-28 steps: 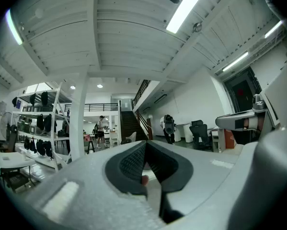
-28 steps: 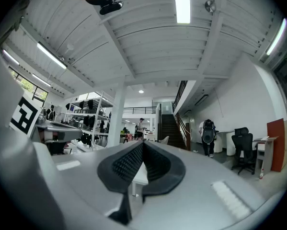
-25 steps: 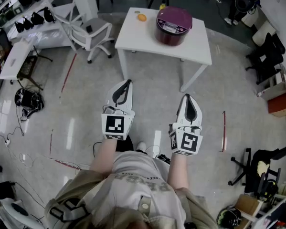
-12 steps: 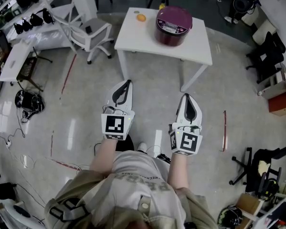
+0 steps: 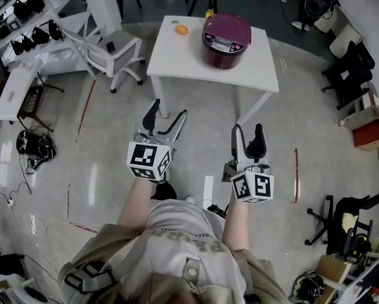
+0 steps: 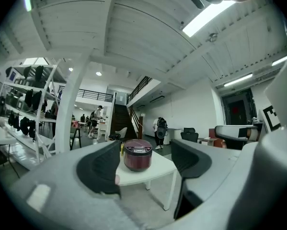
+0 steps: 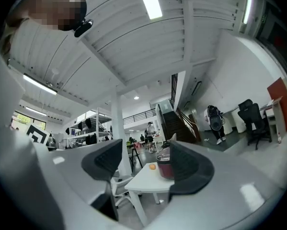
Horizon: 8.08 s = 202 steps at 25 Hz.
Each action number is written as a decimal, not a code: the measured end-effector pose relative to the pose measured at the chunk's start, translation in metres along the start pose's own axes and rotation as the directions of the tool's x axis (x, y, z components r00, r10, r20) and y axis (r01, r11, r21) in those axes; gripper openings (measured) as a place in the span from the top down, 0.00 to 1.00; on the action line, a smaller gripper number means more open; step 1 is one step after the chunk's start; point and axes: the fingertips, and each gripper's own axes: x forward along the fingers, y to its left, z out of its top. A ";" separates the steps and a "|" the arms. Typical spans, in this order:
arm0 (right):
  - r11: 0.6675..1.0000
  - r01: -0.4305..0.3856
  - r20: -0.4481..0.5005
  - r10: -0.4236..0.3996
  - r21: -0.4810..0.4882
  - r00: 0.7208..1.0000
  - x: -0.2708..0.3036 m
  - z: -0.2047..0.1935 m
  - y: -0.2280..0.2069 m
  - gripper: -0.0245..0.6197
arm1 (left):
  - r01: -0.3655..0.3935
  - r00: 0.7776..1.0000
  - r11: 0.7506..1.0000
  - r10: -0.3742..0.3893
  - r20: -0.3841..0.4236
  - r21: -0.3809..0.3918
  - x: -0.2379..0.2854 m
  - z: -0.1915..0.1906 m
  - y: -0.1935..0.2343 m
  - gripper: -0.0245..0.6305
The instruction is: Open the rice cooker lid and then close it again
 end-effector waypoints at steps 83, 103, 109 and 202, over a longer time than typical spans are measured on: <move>0.735 -0.650 -0.723 0.342 -0.192 0.600 0.418 -0.183 -0.136 0.38 | 0.799 0.585 0.402 -0.345 -0.734 0.448 0.461 -0.157 0.056 0.38; 0.614 -0.757 -0.911 0.144 -0.224 0.386 0.409 -0.247 -0.135 0.37 | 0.846 0.531 0.180 -0.209 -0.821 0.501 0.464 -0.196 0.053 0.38; 0.626 -0.753 -0.918 0.148 -0.202 0.369 0.410 -0.247 -0.134 0.37 | 0.848 0.529 0.132 -0.176 -0.830 0.513 0.465 -0.198 0.055 0.38; 0.935 -0.246 -0.303 0.164 -0.255 0.939 0.520 -0.029 -0.286 0.30 | 0.419 0.894 0.801 -0.281 -0.350 0.428 0.602 0.011 0.162 0.39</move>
